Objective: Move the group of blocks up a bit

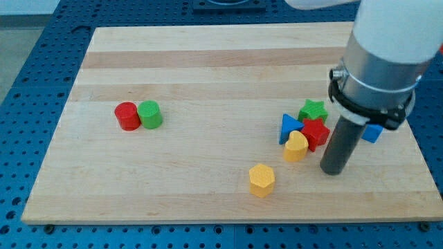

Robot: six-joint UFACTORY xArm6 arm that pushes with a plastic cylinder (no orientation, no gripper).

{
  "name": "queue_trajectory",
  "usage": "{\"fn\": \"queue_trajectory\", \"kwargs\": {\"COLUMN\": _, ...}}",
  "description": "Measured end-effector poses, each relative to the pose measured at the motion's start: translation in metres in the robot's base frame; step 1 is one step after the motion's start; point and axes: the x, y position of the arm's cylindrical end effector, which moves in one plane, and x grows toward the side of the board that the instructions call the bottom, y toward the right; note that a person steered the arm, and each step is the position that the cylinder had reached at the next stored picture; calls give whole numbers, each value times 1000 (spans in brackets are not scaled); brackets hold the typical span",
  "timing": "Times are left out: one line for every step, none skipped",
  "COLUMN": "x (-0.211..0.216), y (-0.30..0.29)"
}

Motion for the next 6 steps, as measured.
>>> {"fn": "queue_trajectory", "kwargs": {"x": 17, "y": -9}}
{"fn": "queue_trajectory", "kwargs": {"x": 17, "y": -24}}
{"fn": "queue_trajectory", "kwargs": {"x": 3, "y": -32}}
{"fn": "queue_trajectory", "kwargs": {"x": -18, "y": -32}}
{"fn": "queue_trajectory", "kwargs": {"x": -39, "y": -32}}
{"fn": "queue_trajectory", "kwargs": {"x": -47, "y": -32}}
